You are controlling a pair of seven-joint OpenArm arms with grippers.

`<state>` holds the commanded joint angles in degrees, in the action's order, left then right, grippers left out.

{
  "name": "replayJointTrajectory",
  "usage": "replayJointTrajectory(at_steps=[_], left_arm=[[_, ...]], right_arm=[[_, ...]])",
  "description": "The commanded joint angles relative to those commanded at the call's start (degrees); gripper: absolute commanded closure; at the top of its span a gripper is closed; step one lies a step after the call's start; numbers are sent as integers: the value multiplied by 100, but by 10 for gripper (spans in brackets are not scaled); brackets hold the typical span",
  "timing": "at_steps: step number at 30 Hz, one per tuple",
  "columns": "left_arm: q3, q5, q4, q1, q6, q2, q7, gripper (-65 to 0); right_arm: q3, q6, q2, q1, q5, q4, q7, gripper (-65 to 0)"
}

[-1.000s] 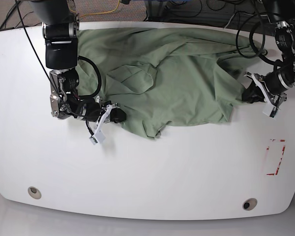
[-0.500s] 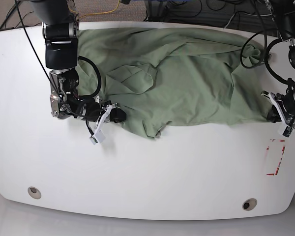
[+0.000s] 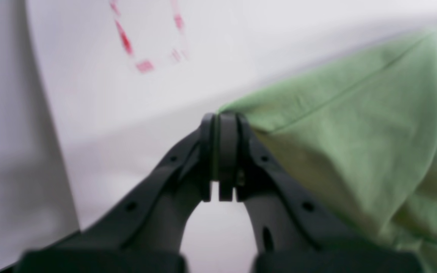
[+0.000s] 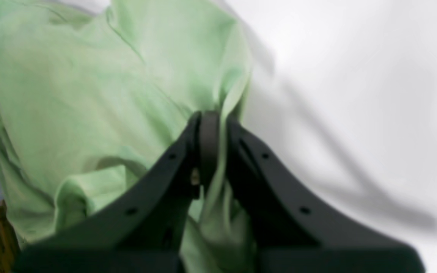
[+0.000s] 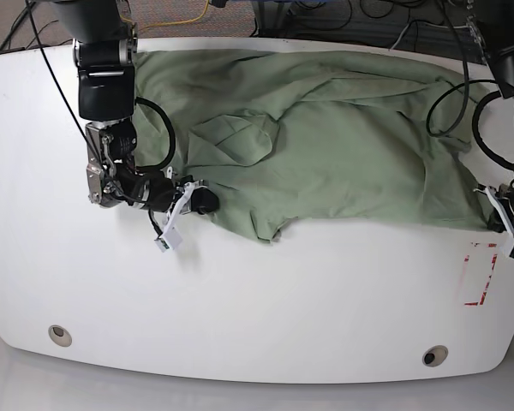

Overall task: Layout the t-shirt on the table in an organized manner, then fold the t-shirt properly
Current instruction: 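Pull the grasped shirt corner outward with the left gripper, spreading it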

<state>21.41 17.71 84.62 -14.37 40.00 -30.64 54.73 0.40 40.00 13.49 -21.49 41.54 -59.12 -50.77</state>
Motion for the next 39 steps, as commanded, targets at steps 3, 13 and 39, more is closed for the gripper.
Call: replayJointTrajectory(at_steps=[3, 13, 39], left_arm=[[-211, -246, -149, -264, 0, 0, -26, -8], [-290, -536, -589, -703, 0, 149, -211, -8], [-475, -545, -712, -721, 0, 158, -246, -8]], right_arm=[[0, 0, 0, 0, 0, -9, 0, -27], [0, 0, 35, -62, 9, -44, 0, -27], [0, 0, 176, -273, -9, -448, 378, -67]])
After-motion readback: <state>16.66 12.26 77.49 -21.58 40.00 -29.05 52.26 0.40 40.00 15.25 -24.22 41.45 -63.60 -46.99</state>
